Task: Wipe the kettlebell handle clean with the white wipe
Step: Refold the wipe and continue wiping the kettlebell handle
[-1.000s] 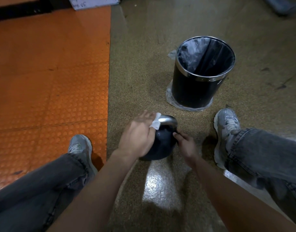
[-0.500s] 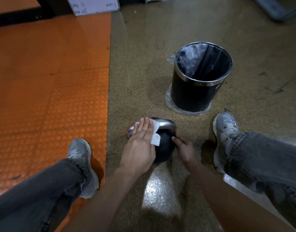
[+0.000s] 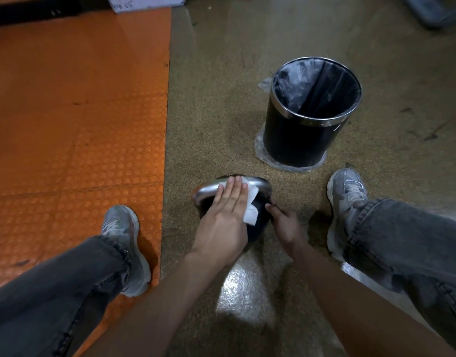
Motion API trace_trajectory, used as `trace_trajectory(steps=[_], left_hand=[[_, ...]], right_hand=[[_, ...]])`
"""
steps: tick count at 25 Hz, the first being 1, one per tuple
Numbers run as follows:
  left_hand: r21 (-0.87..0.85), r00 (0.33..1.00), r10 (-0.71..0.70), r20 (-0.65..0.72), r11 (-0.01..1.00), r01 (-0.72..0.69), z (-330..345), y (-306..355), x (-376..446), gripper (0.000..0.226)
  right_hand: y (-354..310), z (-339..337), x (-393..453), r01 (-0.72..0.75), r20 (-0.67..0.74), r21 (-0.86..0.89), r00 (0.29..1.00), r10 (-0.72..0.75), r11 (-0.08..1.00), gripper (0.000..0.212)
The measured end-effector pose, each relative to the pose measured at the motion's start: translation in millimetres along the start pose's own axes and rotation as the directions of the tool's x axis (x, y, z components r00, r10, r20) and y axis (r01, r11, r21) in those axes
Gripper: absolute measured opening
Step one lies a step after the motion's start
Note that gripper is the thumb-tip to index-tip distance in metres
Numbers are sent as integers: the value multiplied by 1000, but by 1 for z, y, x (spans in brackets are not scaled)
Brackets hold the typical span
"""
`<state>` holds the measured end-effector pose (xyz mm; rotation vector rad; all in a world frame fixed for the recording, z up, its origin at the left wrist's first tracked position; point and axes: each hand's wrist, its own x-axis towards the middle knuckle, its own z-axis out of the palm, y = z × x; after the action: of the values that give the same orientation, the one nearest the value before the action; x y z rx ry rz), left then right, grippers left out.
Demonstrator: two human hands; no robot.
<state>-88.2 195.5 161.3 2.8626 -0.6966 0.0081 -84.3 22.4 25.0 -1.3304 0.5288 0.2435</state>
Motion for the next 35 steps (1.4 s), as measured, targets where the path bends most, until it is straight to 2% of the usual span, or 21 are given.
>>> trace_trajectory(steps=[4,7,9,12,15,19,22,24,27,30,31,34,35], left_hand=[[-1,995,-87,-51,996,87,-4,-9,5,70],[35,1000,-7,-11,999,8,-1,-1,1,72],[30,1000,-23,10,999,22,-2,-5,-3,69],[-3,994,-90,-56,996,90,0,-7,12,68],[43,999,-37,-36,998,38,5,-7,3,68],[-15,987,-139,-85,990,138,-2,-12,14,65],[43,998,-4,-61,999,7,2,-4,4,67],[63,999,-16,-47,998,19,1,-7,-3,68],[56,994,-42,-102,997,48,3,-3,12,69],[126,994,89,-61,989,-81,12,-2,5,70],[136,995,95,-42,987,-88,12,-8,1,71],[102,996,-9,-85,995,17,10,-19,5,72],[122,996,2,-84,993,8,10,-17,5,72]], right_hand=[[-3,1,-3,27,-7,1,1000,-27,1000,36],[-1,0,0,-2,-20,8,1000,2,1000,38],[-2,0,0,1,-40,-1,999,-1,1000,38],[-2,0,-3,7,-26,9,1000,-7,1000,38],[0,0,1,1,-30,5,1000,0,1000,33],[-1,0,-2,-5,-22,-15,1000,5,1000,25],[-3,1,0,-17,-32,13,999,17,1000,21],[-3,1,-2,-3,-43,0,999,3,1000,30],[0,1,-2,-2,-36,-4,999,2,1000,33],[0,-1,1,-25,-50,22,998,26,999,27],[0,-2,2,-24,-55,12,998,25,1000,27],[-2,0,-1,-28,-25,0,999,28,1000,32],[-2,0,-1,-30,-30,-3,999,30,1000,32]])
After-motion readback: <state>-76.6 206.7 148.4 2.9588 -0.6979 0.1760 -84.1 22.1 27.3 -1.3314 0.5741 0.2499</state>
